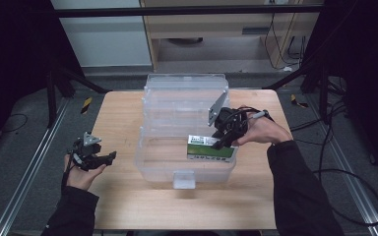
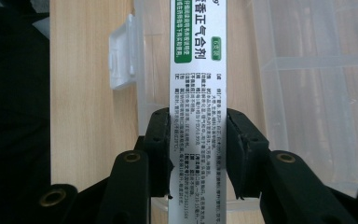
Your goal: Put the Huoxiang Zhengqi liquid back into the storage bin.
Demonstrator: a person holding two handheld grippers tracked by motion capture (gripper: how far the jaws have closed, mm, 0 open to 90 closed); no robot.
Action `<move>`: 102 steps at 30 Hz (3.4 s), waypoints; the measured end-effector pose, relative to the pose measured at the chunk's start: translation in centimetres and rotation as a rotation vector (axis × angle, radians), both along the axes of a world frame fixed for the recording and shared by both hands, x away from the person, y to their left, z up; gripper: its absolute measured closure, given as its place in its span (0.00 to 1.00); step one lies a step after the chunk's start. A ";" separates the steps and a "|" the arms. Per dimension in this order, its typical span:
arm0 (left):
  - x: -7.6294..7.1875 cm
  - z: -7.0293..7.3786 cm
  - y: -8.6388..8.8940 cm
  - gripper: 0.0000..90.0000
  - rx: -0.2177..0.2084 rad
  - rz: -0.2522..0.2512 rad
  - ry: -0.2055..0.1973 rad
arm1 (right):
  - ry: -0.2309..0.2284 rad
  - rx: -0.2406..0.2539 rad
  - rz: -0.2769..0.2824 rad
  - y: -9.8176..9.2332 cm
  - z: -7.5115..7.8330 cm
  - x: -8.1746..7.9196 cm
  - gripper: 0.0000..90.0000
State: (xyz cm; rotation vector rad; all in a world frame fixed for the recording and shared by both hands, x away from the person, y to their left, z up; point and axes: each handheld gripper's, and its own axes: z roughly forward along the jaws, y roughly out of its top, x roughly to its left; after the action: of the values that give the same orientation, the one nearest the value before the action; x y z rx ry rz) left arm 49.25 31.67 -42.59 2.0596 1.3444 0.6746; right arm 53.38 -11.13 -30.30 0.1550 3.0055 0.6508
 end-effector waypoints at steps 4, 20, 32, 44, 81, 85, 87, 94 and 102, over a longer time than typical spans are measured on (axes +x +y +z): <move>0.0 0.0 0.0 0.39 -0.001 0.000 -0.001 | 0.007 -0.007 0.011 0.2 -0.3 0.2 0.72; 0.0 -0.1 0.0 0.39 0.006 -0.002 0.008 | 0.012 -0.057 0.052 1.1 -1.9 0.1 0.71; 0.0 -0.1 0.0 0.39 0.006 -0.002 0.005 | 0.019 -0.080 0.056 1.1 -3.0 0.0 0.71; 0.0 -0.1 0.0 0.39 0.007 -0.001 0.006 | 0.019 -0.091 0.052 1.3 -3.8 0.0 0.71; 0.0 -0.1 0.0 0.39 0.010 -0.002 0.006 | 0.026 -0.130 0.047 1.6 -6.9 0.1 0.70; 0.0 -0.1 0.0 0.39 0.010 -0.001 0.006 | 0.025 -0.133 0.046 1.6 -7.0 0.1 0.70; 0.0 -0.1 -0.1 0.39 0.011 -0.001 0.007 | 0.025 -0.137 0.055 1.6 -7.1 0.1 0.70; 0.0 -0.1 0.0 0.39 0.010 -0.002 0.006 | 0.026 -0.148 0.055 1.8 -7.7 0.1 0.70; 0.1 -0.2 -0.1 0.39 0.012 -0.002 0.008 | 0.047 -0.164 0.039 1.8 -8.1 0.2 0.67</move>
State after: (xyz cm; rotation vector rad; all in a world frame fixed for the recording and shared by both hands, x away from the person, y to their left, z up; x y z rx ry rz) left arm 49.30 31.58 -42.75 2.0744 1.3459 0.6757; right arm 53.54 -9.32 -38.41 0.1054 3.0967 0.4055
